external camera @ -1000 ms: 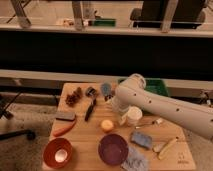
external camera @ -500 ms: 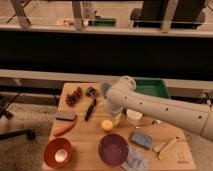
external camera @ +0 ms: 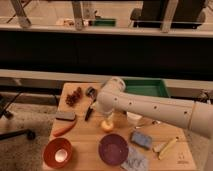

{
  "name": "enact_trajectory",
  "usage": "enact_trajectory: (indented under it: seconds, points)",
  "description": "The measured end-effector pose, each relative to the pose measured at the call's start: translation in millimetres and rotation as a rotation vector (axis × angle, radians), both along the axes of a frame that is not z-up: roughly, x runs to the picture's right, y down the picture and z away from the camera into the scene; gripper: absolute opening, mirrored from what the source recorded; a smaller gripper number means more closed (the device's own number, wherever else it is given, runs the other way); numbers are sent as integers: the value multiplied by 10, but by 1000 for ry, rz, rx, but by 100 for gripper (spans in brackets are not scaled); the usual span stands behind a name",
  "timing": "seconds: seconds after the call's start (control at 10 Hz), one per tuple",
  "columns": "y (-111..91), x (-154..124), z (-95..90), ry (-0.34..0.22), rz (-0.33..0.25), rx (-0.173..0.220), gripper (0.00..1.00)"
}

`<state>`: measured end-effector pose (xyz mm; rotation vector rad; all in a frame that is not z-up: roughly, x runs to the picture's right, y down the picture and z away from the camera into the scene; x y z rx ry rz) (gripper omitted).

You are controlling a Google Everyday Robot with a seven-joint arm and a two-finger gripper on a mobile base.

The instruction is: Place brush in purple bowl

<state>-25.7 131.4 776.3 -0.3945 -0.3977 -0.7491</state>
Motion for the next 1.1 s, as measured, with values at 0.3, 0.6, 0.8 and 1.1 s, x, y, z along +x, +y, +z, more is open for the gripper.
enact_trajectory:
  seconds: [0.3, 0.6, 0.8, 1.1]
  points:
    - [-55, -34, 110, 5, -1, 8, 80]
    - [-81, -70, 241, 10, -3, 10, 80]
    - [-110, -116, 336, 11, -4, 12, 80]
    - [-200, -183, 485, 11, -7, 14, 80]
